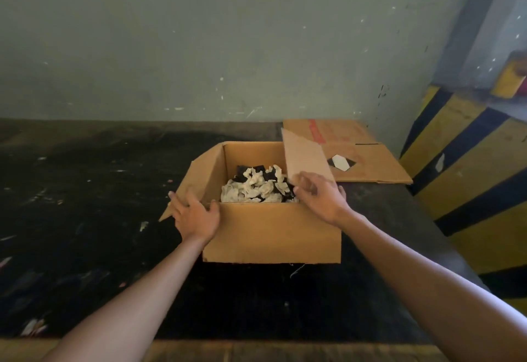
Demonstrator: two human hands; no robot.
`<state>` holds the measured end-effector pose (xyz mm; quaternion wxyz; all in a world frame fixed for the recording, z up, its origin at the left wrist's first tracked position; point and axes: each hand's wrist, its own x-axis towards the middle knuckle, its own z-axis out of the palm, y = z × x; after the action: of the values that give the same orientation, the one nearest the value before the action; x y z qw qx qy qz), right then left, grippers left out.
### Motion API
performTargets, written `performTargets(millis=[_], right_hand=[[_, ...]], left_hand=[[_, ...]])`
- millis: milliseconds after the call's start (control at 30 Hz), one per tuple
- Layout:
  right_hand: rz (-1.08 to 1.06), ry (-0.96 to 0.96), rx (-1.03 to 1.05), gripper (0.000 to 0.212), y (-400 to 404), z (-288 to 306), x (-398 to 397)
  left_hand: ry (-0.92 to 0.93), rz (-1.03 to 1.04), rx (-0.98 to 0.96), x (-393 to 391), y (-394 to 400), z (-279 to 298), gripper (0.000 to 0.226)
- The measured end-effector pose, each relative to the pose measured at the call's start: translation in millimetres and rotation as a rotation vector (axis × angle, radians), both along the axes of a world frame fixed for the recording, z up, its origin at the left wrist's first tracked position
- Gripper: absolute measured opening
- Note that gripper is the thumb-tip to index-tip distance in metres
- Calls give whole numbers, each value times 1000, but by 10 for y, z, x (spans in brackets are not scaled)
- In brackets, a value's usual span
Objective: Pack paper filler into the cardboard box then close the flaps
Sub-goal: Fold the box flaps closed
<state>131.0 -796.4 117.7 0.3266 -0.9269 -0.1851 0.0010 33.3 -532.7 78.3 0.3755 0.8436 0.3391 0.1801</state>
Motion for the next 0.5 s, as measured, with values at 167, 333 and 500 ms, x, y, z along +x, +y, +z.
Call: performTargets(millis=[167,333,500], right_hand=[[202,-120,-528,63,-44,-311,-30],[266,-247,-571,61,-155,-383,21],[336,-224,-495,51,-263,-325,34]], left_hand=[[-214,362,-972,136,181,46,73],[-399,456,-954,179,131,167,57],[-507,364,-633,131,-67,238,75]])
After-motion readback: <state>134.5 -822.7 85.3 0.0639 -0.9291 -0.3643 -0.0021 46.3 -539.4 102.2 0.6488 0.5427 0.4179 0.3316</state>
